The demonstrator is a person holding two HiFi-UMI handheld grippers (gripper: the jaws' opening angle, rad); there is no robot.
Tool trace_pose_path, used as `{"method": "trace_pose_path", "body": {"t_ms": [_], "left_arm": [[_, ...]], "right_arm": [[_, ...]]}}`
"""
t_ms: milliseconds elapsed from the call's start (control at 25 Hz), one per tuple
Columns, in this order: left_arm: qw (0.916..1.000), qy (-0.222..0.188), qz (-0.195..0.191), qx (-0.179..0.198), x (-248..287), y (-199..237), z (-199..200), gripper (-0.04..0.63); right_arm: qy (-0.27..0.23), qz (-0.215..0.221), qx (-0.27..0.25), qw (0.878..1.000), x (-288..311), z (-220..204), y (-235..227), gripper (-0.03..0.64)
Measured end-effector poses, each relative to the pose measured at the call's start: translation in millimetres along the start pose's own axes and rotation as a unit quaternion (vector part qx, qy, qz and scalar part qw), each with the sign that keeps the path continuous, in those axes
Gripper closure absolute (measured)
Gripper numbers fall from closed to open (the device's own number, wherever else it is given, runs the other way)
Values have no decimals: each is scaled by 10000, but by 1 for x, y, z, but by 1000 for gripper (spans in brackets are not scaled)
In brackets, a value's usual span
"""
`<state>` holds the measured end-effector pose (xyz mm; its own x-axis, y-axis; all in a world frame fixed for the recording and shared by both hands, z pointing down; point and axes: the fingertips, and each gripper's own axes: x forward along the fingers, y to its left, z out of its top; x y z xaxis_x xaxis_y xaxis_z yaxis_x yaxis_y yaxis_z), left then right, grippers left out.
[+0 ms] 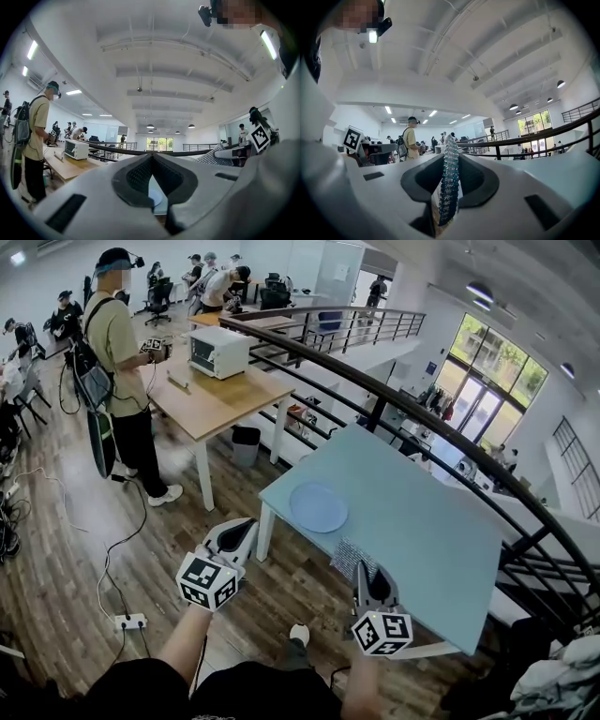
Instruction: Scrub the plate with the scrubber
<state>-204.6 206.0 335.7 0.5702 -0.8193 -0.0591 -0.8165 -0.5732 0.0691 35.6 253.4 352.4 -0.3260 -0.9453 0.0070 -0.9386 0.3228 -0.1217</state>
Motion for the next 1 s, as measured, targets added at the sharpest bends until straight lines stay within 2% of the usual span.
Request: {"method": "trace_pose_path", "body": {"t_ms": [160, 400, 1000], "left_arm": [[9998, -71, 119, -141, 15, 11, -5, 591], [9993, -115, 360, -73, 46, 27, -1, 591], [9973, -18, 721, -123, 158, 56, -4, 591]], "right_arm": [[31, 123, 49, 9999, 23, -6, -15, 534], [20, 444, 96, 9990, 64, 2, -36, 534], [188, 848, 162, 9961, 176, 12, -116, 534]]}}
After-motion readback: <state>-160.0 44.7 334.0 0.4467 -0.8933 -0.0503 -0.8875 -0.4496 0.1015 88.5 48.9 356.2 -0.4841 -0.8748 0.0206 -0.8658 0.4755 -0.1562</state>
